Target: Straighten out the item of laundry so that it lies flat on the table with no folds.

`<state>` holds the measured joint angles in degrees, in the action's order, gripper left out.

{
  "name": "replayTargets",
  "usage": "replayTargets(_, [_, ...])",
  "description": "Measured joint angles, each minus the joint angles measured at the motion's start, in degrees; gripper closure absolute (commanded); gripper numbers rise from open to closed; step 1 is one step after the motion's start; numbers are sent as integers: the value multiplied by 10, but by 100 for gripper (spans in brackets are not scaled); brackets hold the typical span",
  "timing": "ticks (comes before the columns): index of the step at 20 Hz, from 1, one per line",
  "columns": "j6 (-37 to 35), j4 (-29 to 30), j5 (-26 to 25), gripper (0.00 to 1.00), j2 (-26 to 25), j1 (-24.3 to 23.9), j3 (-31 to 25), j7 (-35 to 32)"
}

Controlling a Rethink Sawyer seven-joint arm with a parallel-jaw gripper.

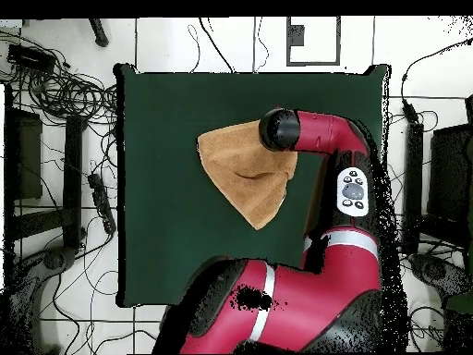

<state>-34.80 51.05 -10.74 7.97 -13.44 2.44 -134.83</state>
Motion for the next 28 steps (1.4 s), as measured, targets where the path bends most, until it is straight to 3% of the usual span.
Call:
replayTargets(3, [-15, -28, -10, 100, -9, -17, -15, 19])
replayTargets(9, [-110, -146, -43, 100, -49, -72, -57, 116])
replayTargets(12, [-186, -244, -78, 100, -81, -106, -87, 213])
replayTargets(18, [-264, -359, -140, 100, -108, -143, -151, 350])
replayTargets(19, [-277, -384, -156, 0, -112, -151, -171, 383])
replayTargets(28, [-284, -430, -188, 0, -112, -165, -222, 412])
